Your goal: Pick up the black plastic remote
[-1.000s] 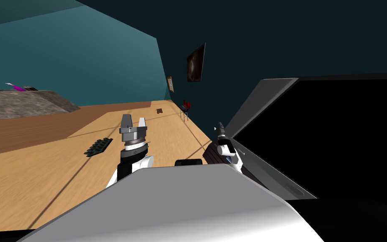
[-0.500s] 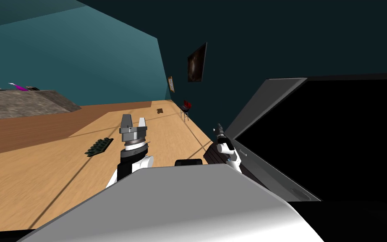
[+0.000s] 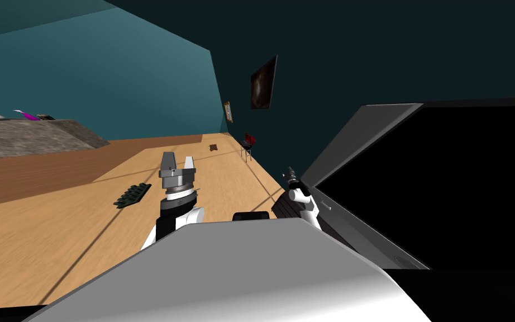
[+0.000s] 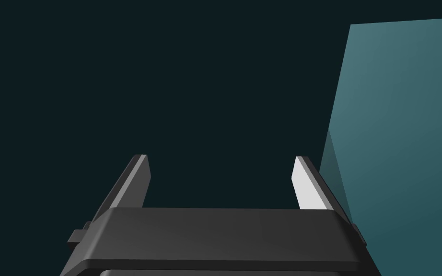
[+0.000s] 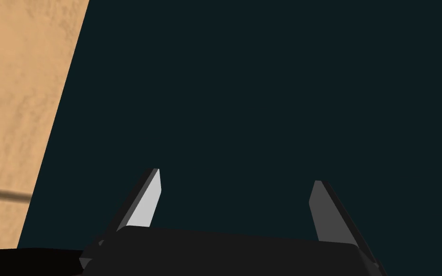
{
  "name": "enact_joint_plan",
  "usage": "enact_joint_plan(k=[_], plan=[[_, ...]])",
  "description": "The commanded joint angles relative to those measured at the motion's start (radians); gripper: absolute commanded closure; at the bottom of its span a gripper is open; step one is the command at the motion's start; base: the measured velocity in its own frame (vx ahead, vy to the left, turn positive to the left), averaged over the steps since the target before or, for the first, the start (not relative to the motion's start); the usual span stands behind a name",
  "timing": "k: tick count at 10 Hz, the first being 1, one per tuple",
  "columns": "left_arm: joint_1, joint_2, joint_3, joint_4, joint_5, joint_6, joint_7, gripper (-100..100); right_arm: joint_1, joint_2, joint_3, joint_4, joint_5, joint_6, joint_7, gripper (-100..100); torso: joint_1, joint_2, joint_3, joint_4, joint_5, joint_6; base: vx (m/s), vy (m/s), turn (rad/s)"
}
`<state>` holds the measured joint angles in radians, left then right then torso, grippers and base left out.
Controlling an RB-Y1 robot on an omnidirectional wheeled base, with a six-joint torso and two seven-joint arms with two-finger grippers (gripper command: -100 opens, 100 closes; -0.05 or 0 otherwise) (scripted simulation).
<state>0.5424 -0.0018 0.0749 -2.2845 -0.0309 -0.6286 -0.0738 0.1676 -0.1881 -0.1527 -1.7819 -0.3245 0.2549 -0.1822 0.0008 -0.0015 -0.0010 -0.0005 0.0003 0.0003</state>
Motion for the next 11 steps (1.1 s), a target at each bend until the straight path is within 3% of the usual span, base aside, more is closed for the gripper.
enact_joint_plan(k=[1,2,4,11], plan=[[0.0,0.0,0.0,0.0,0.0,0.0,0.0,0,-0.005,0.004,-0.003,0.002,0.001,0.031,-0.003,-100,0.0,0.0,0.0,0.0,0.0,0.0,0.01,0.005,-0.001],[0.0,0.0,0.0,0.0,0.0,0.0,0.0,0,-0.026,0.003,-0.016,0.037,-0.013,0.068,-0.021,-100,0.0,0.001,0.0,0.0,0.0,0.0,0.014,0.009,0.007],[0.0,0.0,0.0,0.0,0.0,0.0,0.0,0,-0.026,0.003,-0.016,0.037,-0.013,0.09,-0.021,-100,0.0,0.001,0.0,0.0,0.0,0.0,0.015,0.005,0.003],[0.0,0.0,0.0,0.0,0.0,0.0,0.0,0,-0.095,-0.004,-0.064,0.178,-0.061,0.287,-0.097,-100,-0.001,0.001,0.0,0.0,0.0,0.0,0.015,-0.004,-0.002]])
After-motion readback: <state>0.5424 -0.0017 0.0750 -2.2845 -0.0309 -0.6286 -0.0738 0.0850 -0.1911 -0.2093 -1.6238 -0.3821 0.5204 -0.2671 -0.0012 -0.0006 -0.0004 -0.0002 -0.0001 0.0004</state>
